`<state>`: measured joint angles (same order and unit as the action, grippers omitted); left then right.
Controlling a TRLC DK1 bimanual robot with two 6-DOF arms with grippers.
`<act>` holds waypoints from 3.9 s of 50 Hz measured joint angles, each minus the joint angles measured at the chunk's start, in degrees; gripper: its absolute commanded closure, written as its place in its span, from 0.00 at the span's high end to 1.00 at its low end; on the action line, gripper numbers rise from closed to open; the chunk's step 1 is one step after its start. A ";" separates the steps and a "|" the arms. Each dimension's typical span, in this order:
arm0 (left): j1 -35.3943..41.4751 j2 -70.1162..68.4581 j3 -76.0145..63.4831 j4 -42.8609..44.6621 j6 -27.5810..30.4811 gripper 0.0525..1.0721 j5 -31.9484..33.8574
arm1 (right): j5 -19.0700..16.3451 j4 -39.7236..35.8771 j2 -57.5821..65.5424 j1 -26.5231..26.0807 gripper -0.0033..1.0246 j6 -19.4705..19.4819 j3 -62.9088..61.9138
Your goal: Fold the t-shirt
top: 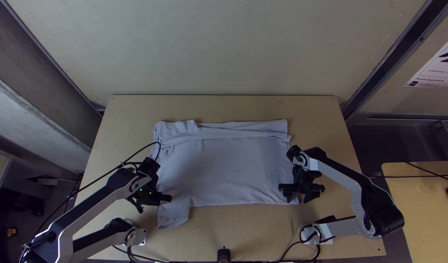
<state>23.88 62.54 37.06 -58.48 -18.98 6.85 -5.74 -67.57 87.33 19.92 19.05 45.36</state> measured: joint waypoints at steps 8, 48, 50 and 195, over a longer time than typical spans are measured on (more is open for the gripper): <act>-0.96 0.00 0.00 0.00 0.61 0.03 0.00 | -0.04 1.66 -0.74 1.70 0.03 -0.76 -0.13; -22.71 -3.21 5.92 -5.27 16.31 0.03 1.14 | 3.32 3.02 -6.88 -3.52 0.03 -2.01 1.05; -22.71 -3.21 6.47 -5.31 16.28 0.03 1.29 | 3.41 3.02 -6.88 -3.58 0.03 -2.01 1.92; -33.24 42.91 54.27 5.14 12.81 0.96 19.65 | 18.45 -0.42 33.22 -10.36 0.96 -7.45 69.75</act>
<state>-9.37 105.45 91.33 -53.34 -6.17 26.50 12.71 -67.99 120.55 9.56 11.60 115.11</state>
